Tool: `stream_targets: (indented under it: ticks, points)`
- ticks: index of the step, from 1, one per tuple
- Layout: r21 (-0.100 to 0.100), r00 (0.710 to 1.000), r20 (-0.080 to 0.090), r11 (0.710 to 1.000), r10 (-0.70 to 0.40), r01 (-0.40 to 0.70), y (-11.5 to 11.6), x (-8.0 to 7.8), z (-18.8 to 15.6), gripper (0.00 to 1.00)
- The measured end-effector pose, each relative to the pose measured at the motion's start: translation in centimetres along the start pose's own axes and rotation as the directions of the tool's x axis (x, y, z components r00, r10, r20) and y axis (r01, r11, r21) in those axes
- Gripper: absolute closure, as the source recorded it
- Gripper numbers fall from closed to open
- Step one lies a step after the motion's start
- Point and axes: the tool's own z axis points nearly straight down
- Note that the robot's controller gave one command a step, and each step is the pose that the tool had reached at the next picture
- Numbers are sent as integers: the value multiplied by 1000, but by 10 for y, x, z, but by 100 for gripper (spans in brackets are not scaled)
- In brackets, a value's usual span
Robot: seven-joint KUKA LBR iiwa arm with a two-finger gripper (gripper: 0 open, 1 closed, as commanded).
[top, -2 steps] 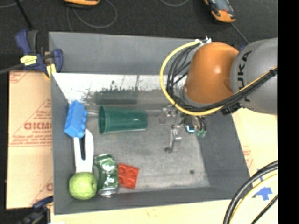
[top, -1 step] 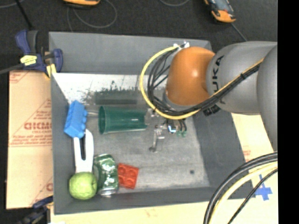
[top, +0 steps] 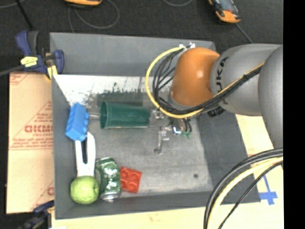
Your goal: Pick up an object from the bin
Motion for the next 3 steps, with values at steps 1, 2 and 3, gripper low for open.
stream_targets:
  ticks: [1, 2, 3]
  points:
    - [5, 1000, 1, 1000, 19, -19, 22, -13, -93, 0]
    - [2, 1000, 14, 1000, 17, -18, 47, -20, -139, 0]
    - [3, 999, 15, 999, 36, -36, 58, -30, -94, 0]
